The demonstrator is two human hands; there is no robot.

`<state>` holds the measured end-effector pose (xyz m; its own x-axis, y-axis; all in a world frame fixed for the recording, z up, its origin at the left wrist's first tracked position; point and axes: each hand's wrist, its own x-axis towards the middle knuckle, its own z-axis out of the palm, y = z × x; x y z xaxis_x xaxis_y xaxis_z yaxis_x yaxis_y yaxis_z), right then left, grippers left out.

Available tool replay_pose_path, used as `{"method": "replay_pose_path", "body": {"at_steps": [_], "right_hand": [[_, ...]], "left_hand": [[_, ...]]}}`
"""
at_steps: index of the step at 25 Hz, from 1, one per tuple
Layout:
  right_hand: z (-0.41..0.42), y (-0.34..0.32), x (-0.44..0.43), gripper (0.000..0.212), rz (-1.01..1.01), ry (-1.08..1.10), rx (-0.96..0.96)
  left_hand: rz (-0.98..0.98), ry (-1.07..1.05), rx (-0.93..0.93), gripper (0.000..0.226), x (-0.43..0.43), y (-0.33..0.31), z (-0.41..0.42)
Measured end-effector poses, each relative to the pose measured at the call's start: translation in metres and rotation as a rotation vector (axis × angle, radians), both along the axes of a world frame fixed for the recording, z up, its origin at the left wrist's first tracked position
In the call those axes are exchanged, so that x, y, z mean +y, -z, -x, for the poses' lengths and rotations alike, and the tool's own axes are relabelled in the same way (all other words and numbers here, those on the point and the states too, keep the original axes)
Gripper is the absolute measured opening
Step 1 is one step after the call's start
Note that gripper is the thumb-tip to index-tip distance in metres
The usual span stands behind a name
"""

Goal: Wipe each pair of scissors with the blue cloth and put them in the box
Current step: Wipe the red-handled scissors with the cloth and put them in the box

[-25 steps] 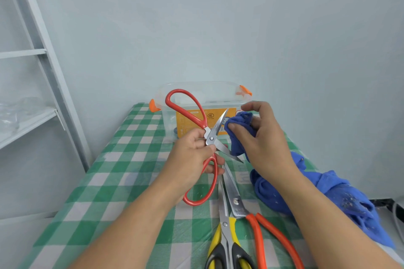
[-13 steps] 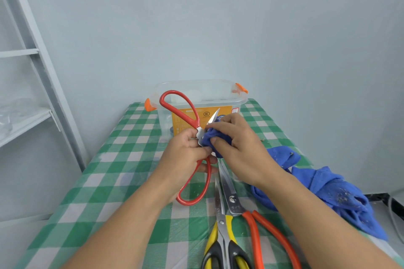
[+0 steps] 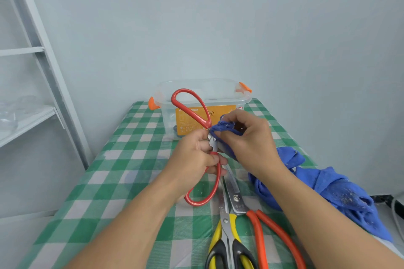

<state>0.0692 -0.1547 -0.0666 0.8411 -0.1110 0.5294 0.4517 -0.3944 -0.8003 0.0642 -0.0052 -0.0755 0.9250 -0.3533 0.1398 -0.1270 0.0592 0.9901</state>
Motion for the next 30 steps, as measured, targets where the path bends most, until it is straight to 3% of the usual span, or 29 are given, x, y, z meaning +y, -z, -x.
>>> {"method": "replay_pose_path", "body": {"at_steps": [4, 11, 15, 20, 25, 30], "right_hand": [[0.011, 0.002, 0.004, 0.013, 0.072, -0.165, 0.087], [0.007, -0.001, 0.010, 0.017, -0.008, -0.025, 0.045], [0.009, -0.001, 0.007, 0.023, 0.007, -0.117, 0.113], [0.003, 0.002, 0.009, 0.019, -0.049, 0.001, 0.077], [0.004, 0.001, 0.006, 0.019, 0.017, -0.086, 0.103], [-0.002, 0.003, 0.009, 0.020, -0.028, 0.042, 0.099]], "left_hand": [[-0.020, -0.030, -0.016, 0.037, 0.006, 0.000, -0.006], [0.008, -0.011, -0.017, 0.039, 0.003, 0.001, -0.005], [0.001, -0.029, -0.020, 0.038, 0.002, 0.001, -0.004], [0.011, -0.031, -0.010, 0.036, 0.001, 0.000, -0.004], [-0.002, -0.057, -0.014, 0.034, 0.005, -0.001, -0.005], [0.013, -0.036, 0.010, 0.037, 0.000, 0.000, -0.002]]}}
